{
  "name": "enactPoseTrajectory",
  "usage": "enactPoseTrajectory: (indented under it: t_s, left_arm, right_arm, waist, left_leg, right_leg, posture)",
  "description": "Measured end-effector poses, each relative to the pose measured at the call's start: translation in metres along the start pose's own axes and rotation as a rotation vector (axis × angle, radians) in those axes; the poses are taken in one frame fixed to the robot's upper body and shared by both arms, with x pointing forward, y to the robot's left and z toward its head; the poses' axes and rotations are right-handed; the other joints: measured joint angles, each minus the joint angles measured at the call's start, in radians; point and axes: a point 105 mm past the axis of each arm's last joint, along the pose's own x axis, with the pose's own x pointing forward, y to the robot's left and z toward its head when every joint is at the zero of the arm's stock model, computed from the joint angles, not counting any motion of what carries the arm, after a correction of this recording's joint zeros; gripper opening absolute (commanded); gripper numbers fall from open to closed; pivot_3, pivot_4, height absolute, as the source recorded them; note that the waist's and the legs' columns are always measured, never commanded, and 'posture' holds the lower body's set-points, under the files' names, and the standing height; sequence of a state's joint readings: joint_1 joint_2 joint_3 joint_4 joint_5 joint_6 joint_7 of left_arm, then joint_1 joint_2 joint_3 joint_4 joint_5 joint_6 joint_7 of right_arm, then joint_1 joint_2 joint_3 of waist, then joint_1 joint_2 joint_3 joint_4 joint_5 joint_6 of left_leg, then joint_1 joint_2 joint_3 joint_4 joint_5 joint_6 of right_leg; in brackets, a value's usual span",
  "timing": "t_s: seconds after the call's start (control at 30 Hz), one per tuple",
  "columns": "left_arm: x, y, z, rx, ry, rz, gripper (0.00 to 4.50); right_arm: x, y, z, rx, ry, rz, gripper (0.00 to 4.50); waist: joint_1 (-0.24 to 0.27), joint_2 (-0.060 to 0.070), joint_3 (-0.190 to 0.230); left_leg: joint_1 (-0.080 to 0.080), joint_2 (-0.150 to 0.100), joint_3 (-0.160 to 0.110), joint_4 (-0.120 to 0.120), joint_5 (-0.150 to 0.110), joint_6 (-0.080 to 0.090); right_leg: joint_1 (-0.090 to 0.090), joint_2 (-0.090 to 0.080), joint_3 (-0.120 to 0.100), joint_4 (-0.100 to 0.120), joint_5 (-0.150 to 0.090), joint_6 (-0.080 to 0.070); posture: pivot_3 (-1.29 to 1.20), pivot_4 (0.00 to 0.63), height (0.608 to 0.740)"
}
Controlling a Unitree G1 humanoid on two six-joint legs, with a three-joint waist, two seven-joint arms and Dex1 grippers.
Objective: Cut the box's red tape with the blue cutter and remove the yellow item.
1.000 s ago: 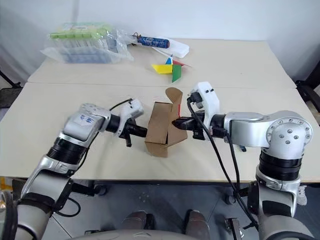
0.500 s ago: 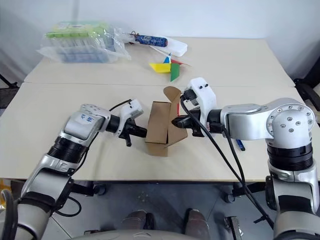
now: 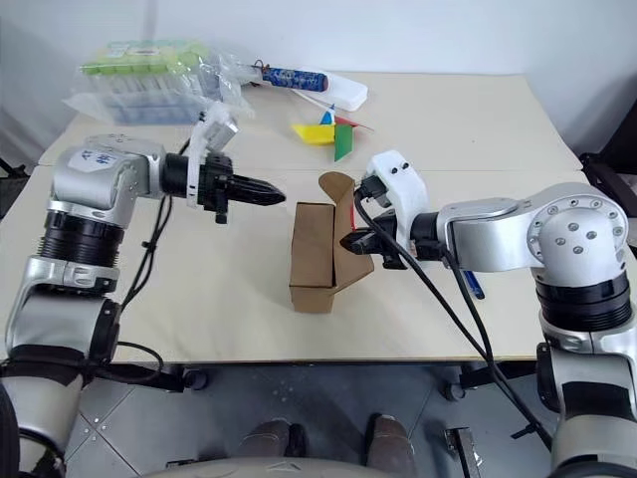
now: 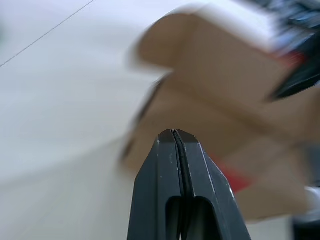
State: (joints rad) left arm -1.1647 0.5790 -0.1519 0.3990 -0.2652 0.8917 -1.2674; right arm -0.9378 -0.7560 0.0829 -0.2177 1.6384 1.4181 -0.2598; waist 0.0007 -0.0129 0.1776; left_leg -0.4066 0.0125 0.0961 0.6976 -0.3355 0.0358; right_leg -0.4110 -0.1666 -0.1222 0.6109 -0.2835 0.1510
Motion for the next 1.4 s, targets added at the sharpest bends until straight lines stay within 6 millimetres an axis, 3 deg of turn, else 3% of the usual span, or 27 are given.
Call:
enactPoseTrajectory:
  t_s: [0.13, 0.33, 0.73, 1.0, 1.1, 1.4]
  left_arm:
    - [0.019, -0.024, 0.004, 0.035, 0.017, -0.108, 0.0]
    - [0.039, -0.029, -0.036, -0.01, 0.149, -0.15, 0.0]
    - [0.032, -0.022, -0.044, 0.087, 0.212, -0.118, 0.0]
    - [0.019, -0.018, -0.052, 0.079, 0.225, -0.076, 0.0]
    - [0.004, -0.016, -0.058, 0.049, 0.223, -0.029, 0.0]
    - [-0.008, -0.01, -0.069, -0.014, 0.208, 0.061, 0.0]
  right_arm:
    - [0.0, 0.0, 0.0, -0.005, 0.003, -0.001, 0.03]
    - [0.0, -0.002, 0.002, -0.018, 0.013, -0.01, 0.03]
    - [-0.005, -0.009, -0.002, -0.037, 0.044, -0.058, 0.03]
    - [-0.01, -0.027, -0.017, -0.028, 0.096, -0.148, 0.03]
    - [-0.013, -0.038, -0.03, -0.005, 0.13, -0.186, 0.03]
    - [-0.012, -0.046, -0.04, -0.004, 0.163, -0.204, 0.03]
  waist:
    - [-0.002, 0.0, 0.0]
    - [-0.003, 0.0, 0.0]
    - [-0.005, 0.0, 0.0]
    - [-0.008, 0.001, 0.0]
    - [-0.006, 0.002, -0.001]
    - [0.02, 0.004, -0.002]
  left_leg:
    - [0.0, 0.0, 0.0, 0.0, 0.0, 0.0]
    - [0.001, 0.0, 0.0, 0.0, 0.0, -0.001]
    - [0.002, 0.0, -0.001, 0.001, 0.0, -0.001]
    - [0.004, 0.002, 0.0, 0.001, 0.0, -0.001]
    - [0.004, 0.002, 0.001, 0.001, 0.0, -0.001]
    - [0.005, 0.002, 0.0, 0.003, 0.001, 0.001]
  right_leg:
    - [0.0, 0.0, 0.0, 0.0, 0.0, 0.0]
    - [0.0, 0.001, 0.001, 0.0, 0.0, 0.0]
    - [0.0, 0.001, 0.003, 0.0, 0.0, 0.0]
    - [0.0, 0.001, 0.004, 0.001, 0.0, -0.001]
    - [0.0, 0.001, 0.005, 0.001, 0.0, -0.001]
    - [0.003, 0.0, 0.007, 0.0, 0.0, -0.001]
  posture:
    - [0.0, 0.15, 0.74]
    - [0.0, 0.15, 0.74]
    - [0.0, 0.15, 0.74]
    - [0.0, 0.15, 0.74]
    - [0.0, 0.15, 0.74]
    - [0.0, 0.15, 0.74]
